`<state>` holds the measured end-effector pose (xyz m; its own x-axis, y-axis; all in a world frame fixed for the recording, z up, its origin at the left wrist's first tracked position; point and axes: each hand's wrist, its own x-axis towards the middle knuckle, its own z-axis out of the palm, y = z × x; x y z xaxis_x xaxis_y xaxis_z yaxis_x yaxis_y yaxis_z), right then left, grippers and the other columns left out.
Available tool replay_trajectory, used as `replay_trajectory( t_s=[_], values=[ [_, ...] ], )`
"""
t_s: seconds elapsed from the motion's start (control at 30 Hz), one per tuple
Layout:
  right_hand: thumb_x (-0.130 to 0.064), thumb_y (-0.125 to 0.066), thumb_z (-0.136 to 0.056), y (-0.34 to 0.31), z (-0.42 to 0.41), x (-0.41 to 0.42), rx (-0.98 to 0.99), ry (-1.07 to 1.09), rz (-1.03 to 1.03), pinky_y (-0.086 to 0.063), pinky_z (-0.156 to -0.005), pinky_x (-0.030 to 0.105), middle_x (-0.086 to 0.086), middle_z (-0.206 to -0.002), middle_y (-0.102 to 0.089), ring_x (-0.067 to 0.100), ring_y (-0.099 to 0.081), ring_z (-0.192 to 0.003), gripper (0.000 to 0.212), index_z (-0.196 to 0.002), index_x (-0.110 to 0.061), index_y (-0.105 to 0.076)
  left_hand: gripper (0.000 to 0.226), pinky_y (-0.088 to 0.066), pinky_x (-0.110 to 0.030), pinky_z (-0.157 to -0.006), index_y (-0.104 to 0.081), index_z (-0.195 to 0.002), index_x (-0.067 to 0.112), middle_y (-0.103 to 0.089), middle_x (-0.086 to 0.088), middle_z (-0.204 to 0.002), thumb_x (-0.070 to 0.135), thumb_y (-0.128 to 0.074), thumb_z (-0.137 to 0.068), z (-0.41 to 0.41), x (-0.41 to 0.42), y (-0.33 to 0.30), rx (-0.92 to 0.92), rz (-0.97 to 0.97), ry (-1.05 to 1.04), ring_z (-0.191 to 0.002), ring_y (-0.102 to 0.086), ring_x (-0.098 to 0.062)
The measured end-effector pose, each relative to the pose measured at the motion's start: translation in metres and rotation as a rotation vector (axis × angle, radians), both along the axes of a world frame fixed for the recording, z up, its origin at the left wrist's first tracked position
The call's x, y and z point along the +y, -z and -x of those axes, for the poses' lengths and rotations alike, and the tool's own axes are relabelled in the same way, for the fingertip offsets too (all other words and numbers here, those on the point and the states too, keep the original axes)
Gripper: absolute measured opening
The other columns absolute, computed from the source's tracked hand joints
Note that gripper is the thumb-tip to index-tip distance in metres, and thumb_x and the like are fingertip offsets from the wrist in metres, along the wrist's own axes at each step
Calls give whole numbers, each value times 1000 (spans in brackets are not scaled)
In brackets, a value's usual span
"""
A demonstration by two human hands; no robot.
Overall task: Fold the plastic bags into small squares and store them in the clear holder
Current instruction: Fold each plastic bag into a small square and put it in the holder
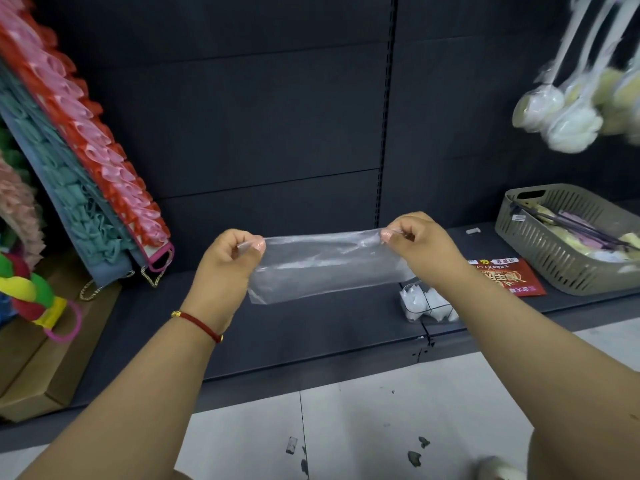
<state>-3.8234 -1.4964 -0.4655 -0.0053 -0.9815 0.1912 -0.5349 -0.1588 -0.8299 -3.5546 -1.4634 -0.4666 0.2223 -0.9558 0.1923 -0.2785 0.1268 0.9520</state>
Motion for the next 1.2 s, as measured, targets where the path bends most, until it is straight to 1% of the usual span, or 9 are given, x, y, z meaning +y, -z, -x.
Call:
replay_trajectory(
  t_s=[0.27, 0.43, 0.5, 0.63, 0.73, 0.87, 0.93, 1.07, 1.2],
  values=[
    [-36, -37, -103, 2, -12, 9, 116, 88, 128, -38, -59, 25, -5, -76, -54, 8, -49, -69, 21, -95, -18, -45, 20, -36, -12, -49, -39, -85, 28, -45, 7, -69, 19, -47, -101, 23, 10, 2, -218, 301, -184, -53, -41, 0],
    [-37, -53, -97, -3, -9, 8, -9, 59, 77, -40, -53, 17, -4, -75, -54, 12, -50, -65, 16, -101, -22, -47, 14, -38, -15, -44, -43, -88, 24, -47, 4, -66, 22, -50, -101, 21, 7, 2, -156, 288, -192, -50, -44, -7],
    [-37, -64, -92, -5, -5, 7, -58, -7, -21, -39, -49, 17, -3, -63, -48, 10, -46, -55, 35, -119, -26, -44, 8, -42, -20, -49, -45, -99, 19, -51, 3, -70, 23, -52, -100, 17, 5, 3, -107, 275, -202, -49, -47, -5],
    [-16, -73, -86, -6, 6, 8, -202, -210, -100, -39, -51, 12, -1, -58, -47, 4, -42, -47, 80, -144, -41, -25, 36, -44, -27, -55, -41, -128, 31, -50, 1, -62, 28, -58, -96, 9, 2, 5, -22, 186, -222, -48, -46, -9],
    [-4, -73, -84, -9, 8, 8, -269, -248, -75, -37, -46, 16, 9, -68, -44, 9, -39, -47, 61, -124, -42, -45, 67, -40, -20, -43, -20, -148, 46, -33, -1, -50, 24, -57, -97, 5, 3, 0, 91, 79, -103, -40, -35, -9],
    [-5, -72, -84, -5, 8, 5, -226, -215, -47, -40, -61, 25, 7, -72, -50, 17, -43, -61, 23, -92, -24, -62, 58, -46, -27, -63, -42, -132, 58, -39, -10, -68, 17, -61, -95, -7, 3, -2, 215, -30, 137, -66, -41, -21],
    [-6, -73, -84, -4, 8, 5, -230, -193, -37, -43, -70, 31, 8, -77, -56, 20, -47, -69, 18, -83, -22, -67, 38, -50, -25, -64, -63, -114, 42, -55, -11, -81, 11, -65, -93, -9, 5, -2, 183, -35, 157, -75, -54, -19],
    [-2, -70, -86, -6, 8, 10, -307, -214, -97, -43, -72, 29, -5, -53, -59, 3, -44, -36, 9, -95, -3, -69, 18, -47, -14, -52, -74, -87, 22, -71, 2, -90, 6, -67, -90, -7, 8, -2, 95, -39, 95, -68, -63, -1],
    [0, -78, -76, -9, 8, 12, -304, -220, -112, -45, -57, 11, 26, -92, -64, 1, -53, -56, 25, -97, -13, -73, 17, -54, -15, -64, -76, -91, 23, -75, 4, -95, 7, -70, -86, -12, 9, -4, 71, -56, 105, -78, -69, -1]
  ],
)
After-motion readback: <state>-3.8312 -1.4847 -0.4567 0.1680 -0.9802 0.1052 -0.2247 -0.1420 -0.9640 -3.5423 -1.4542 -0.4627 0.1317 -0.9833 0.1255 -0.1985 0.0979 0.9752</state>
